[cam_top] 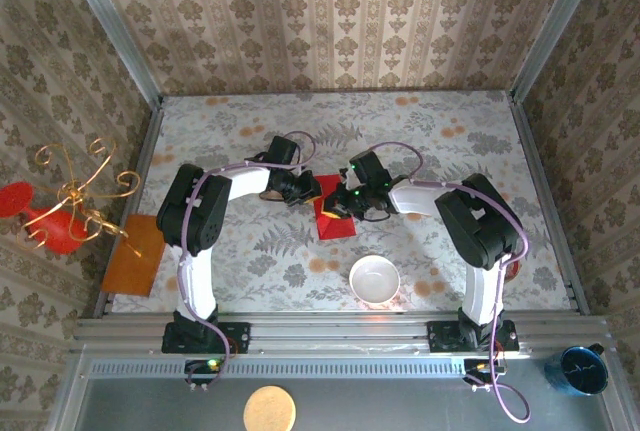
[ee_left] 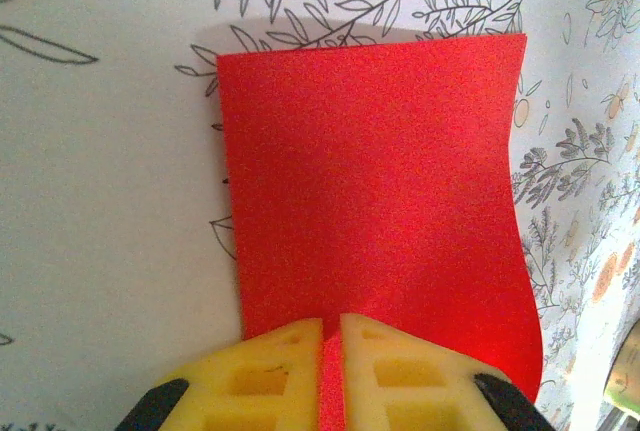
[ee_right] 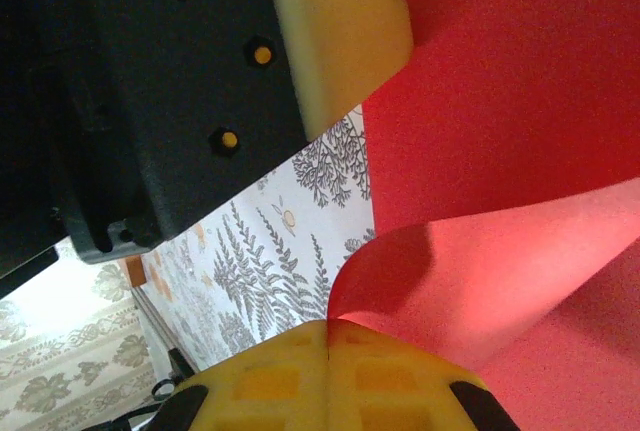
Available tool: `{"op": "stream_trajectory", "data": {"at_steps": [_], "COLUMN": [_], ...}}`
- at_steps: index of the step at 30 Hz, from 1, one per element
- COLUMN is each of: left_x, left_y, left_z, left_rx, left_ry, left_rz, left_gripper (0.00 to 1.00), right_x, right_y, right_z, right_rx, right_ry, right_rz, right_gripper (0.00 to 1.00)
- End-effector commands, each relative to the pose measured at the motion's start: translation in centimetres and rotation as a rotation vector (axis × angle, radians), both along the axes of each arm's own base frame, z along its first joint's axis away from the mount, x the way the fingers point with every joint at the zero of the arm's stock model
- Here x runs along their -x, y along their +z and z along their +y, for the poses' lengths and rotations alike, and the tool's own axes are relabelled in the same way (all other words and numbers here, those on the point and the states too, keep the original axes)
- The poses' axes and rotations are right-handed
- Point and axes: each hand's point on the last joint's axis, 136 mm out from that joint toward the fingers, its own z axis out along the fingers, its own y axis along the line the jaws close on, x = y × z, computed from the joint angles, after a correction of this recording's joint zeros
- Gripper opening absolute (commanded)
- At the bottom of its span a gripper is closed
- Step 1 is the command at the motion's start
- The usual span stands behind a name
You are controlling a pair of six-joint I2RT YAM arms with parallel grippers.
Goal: Fold a paper plane with a square sheet of paper (pick it up from the middle)
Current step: Fold the triangle a second time at the center of the table.
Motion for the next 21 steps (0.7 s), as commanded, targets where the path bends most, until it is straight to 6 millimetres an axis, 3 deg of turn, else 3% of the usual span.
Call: {"op": "stream_trajectory", "data": {"at_steps": [1,10,21], "left_x": [0.8,0.9,1.0], "left_y": [-1.5,-1.7,-1.7], "left_z": [0.3,0.4,0.3], "left_rx": [-0.046,-0.045,-0.044], "left_ry": [-0.018,-0.016,-0.019], "left_rz": [0.030,0.035,0.038], "left_gripper": [0.14,0.13,0.13], "right_x": [-1.0,-1.0,-0.9], "right_y": [-0.6,-2.4,-2.6], "right_z": [0.2,-1.0,-0.5], "right_rx": [0.020,0.097,0.077], "right_ry": [-0.033,-0.083,-0.062], "right_rz": [-0.007,0.017,0.030], "right_gripper": [0.00,0.00,0.00]}}
